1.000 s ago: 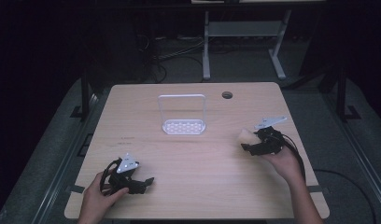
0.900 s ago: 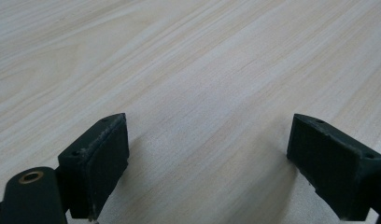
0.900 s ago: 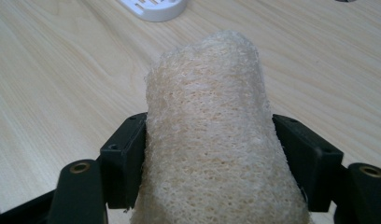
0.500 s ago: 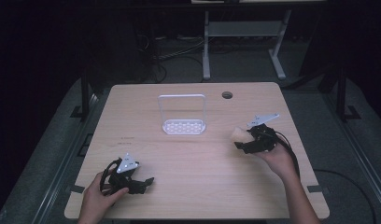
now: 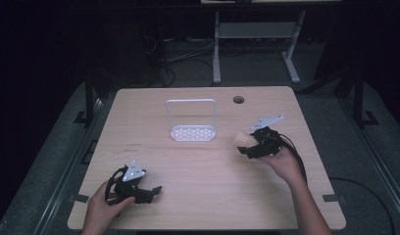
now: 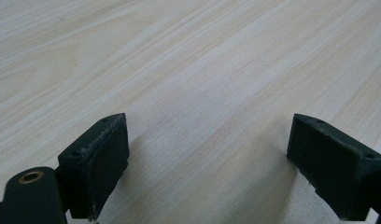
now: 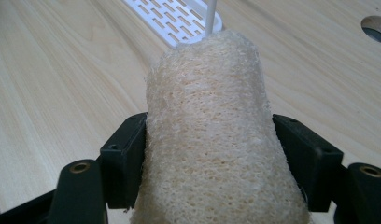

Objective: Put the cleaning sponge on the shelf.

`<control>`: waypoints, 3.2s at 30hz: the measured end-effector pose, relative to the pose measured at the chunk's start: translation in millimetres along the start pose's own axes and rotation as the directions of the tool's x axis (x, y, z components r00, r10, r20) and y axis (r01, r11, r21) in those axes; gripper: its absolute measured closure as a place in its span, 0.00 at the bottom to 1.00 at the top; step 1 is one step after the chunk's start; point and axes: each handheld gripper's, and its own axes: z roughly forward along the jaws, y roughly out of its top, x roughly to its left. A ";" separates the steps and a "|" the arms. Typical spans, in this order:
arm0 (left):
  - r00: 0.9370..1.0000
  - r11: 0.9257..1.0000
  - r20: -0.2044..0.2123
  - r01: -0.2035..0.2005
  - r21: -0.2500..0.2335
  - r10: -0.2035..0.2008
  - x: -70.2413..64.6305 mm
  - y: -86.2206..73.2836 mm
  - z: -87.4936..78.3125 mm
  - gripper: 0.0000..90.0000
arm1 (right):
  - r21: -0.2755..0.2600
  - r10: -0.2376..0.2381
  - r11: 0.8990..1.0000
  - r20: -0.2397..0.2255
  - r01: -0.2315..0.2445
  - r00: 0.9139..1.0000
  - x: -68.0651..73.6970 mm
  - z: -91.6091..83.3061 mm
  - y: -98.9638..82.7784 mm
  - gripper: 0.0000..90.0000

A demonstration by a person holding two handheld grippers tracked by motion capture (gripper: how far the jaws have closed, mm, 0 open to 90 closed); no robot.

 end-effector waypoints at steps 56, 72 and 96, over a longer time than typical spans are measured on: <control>1.000 1.000 0.000 0.000 -0.002 0.000 0.0 -0.1 0.2 0.13 | -0.010 -0.110 0.994 -0.077 0.110 0.991 34.2 40.7 61.9 0.34; 1.000 1.000 -0.001 0.003 -0.003 -0.003 -0.3 -0.2 0.2 0.13 | -0.016 -0.133 0.991 -0.096 0.132 0.986 42.0 59.8 82.8 0.34; 1.000 1.000 -0.001 0.001 -0.003 -0.001 -0.2 -0.2 0.3 0.13 | -0.030 -0.143 0.990 -0.105 0.141 0.984 50.8 85.7 103.0 0.34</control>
